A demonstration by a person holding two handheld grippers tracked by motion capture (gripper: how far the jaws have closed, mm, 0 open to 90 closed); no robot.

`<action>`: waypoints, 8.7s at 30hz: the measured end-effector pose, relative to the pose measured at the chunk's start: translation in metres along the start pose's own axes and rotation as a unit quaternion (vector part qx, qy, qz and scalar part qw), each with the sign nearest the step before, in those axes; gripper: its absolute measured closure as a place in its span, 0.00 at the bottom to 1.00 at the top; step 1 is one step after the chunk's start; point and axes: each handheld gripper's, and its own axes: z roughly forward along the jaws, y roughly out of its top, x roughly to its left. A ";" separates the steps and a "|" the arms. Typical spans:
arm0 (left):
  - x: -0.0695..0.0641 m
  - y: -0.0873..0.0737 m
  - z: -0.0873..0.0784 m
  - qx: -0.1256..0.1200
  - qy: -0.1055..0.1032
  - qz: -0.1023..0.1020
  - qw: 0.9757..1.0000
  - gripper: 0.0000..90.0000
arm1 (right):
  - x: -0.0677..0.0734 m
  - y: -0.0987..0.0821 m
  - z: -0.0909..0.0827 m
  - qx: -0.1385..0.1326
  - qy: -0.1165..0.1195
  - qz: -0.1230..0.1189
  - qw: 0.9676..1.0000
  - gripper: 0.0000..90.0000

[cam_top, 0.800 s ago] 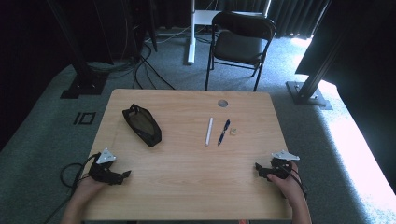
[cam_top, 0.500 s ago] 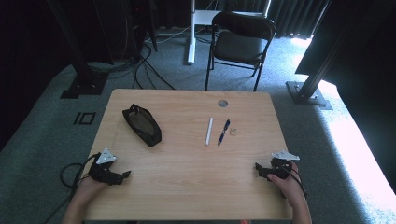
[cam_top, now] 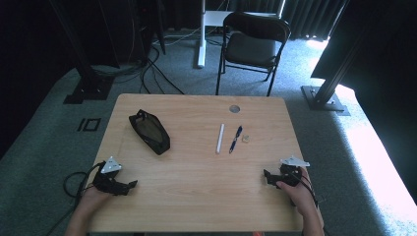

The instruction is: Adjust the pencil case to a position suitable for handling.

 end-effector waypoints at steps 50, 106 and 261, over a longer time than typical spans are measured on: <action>0.000 0.000 0.000 0.000 0.000 0.000 1.000 0.02 | 0.173 0.097 0.063 -0.065 0.159 -0.126 0.977 0.15; 0.000 0.000 0.000 0.000 -0.001 0.001 1.000 0.02 | 0.302 0.159 0.119 -0.079 0.196 -0.192 0.958 0.77; 0.000 0.000 0.000 0.000 0.002 -0.002 1.000 0.02 | 0.026 0.030 -0.062 -0.081 0.124 -0.057 0.987 0.44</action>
